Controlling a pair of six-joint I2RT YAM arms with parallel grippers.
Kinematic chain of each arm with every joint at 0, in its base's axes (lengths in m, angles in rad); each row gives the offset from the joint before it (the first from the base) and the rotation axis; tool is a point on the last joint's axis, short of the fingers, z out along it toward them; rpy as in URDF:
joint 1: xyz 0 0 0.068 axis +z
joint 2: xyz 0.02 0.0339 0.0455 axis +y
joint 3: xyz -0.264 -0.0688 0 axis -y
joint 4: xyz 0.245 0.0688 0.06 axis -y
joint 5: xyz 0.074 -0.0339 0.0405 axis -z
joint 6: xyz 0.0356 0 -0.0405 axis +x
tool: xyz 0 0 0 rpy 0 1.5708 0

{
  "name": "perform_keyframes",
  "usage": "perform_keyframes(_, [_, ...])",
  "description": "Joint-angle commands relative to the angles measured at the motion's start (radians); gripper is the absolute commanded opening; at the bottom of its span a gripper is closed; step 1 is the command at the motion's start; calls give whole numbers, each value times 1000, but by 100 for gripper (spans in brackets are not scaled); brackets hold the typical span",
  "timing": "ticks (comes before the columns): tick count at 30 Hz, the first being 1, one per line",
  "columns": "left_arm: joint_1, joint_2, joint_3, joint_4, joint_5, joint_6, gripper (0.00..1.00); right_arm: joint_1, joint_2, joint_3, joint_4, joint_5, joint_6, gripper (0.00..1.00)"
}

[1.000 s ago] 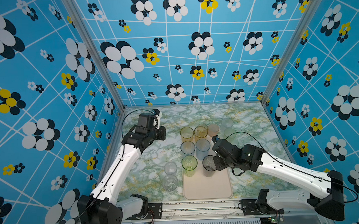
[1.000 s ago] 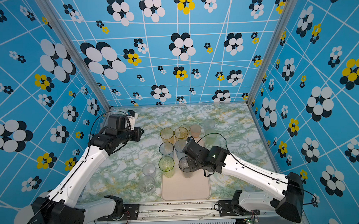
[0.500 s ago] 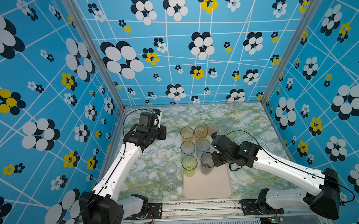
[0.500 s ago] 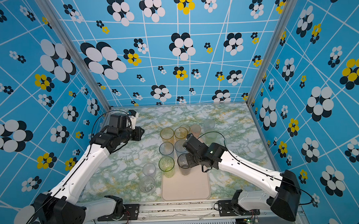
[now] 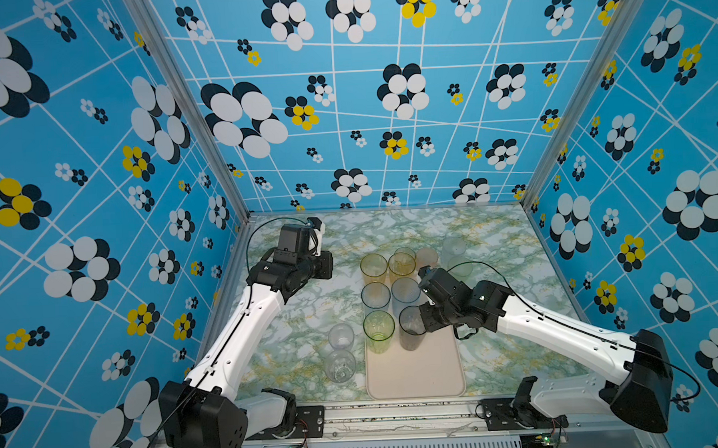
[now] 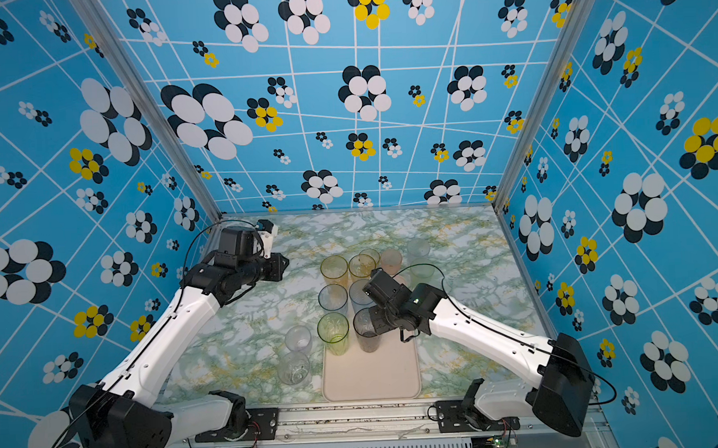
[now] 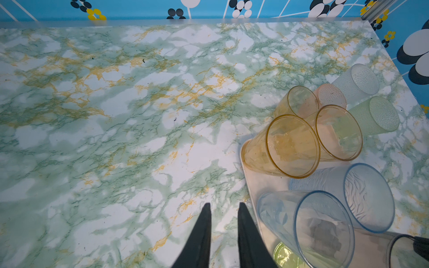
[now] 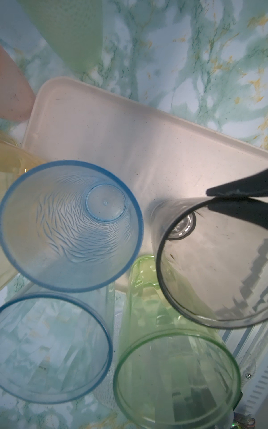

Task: Place the glasses into the tray
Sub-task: 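Lower the smoky grey glass onto the tray beside the blue glasses, then open the right gripper and raise it off the smoky grey glass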

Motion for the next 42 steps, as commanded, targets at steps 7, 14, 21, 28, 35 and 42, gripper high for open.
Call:
perform_keyframes(7, [-1, 11, 39, -35, -3, 26, 23, -13, 25, 2, 35, -23, -18, 0])
perform_keyframes(14, [4, 8, 42, -38, -2, 27, 23, -15, 36, 4, 39, -35, -21, 0])
perform_keyframes(21, [5, 8, 42, -41, -2, 29, 23, -16, 29, 0, 46, -43, -22, 3])
perform_keyframes(28, [5, 10, 39, -38, -1, 27, 23, -16, 13, -1, 47, -47, -24, 9])
perform_keyframes(35, [4, 7, 39, -37, -1, 27, 23, -15, 3, 1, 47, -46, -24, 15])
perform_keyframes(42, [4, 7, 36, -38, 1, 26, 23, -15, -10, 1, 42, -42, -25, 18])
